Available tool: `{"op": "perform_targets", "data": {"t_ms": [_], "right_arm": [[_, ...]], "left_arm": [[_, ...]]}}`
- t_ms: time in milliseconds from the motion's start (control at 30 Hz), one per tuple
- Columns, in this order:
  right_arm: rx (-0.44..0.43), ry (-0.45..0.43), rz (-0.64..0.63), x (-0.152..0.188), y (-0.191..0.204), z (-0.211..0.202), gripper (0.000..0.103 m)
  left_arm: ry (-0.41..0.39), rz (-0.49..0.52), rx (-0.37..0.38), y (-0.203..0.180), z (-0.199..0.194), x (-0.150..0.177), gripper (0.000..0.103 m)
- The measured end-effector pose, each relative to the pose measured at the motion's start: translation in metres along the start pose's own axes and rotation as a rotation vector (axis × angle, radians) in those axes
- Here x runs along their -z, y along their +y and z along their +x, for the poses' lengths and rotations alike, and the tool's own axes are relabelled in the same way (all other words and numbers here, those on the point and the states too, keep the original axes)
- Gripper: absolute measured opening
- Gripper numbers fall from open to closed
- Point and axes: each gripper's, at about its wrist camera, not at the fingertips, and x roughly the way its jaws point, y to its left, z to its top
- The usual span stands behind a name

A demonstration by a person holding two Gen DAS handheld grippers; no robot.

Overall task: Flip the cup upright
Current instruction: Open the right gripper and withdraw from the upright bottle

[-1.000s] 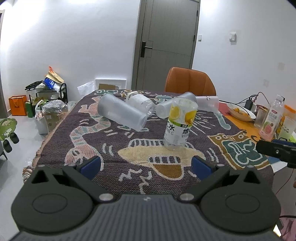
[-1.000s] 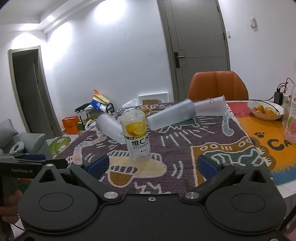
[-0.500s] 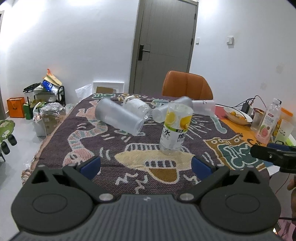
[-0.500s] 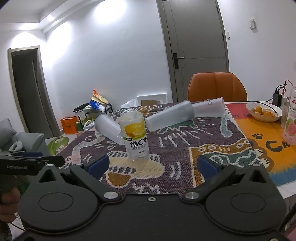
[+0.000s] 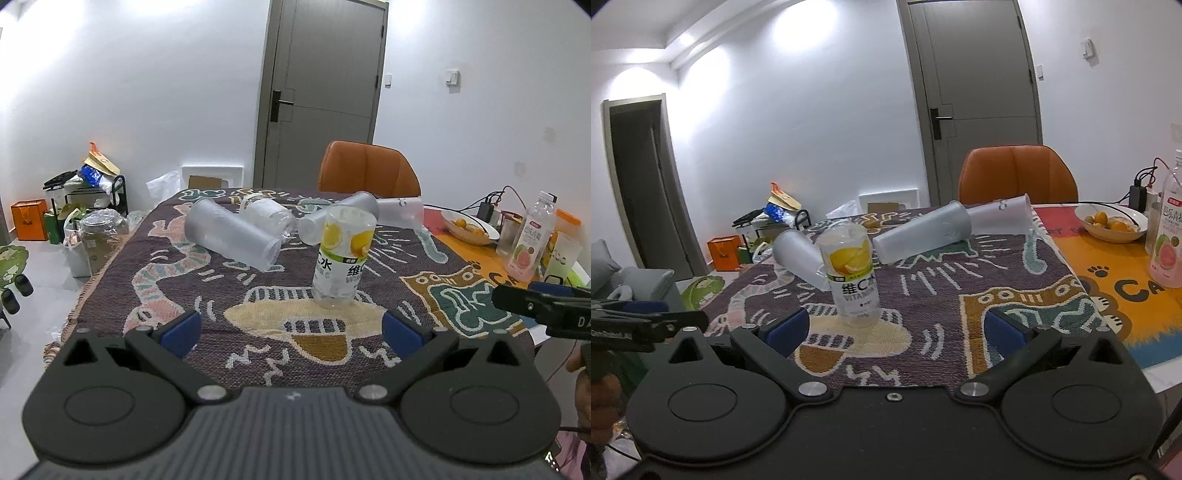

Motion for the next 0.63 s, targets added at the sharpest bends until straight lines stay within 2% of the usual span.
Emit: {"op": "perform_targets", "data": {"t_ms": [300,633], "right_arm": [[0.006,-0.004,0.014,0.0005,-0.0061,-0.0011,0.103],[0.000,0.013,0.010,0.0040,-0.0039,0.0029,0.103]], "left_arm": [[0.007,0.022,0.011,-0.0046,-0.0034,-0.0012,0.103],[-0.021,0.028,0.000,-0.0049,-0.0064,0.0003,0.103]]}}
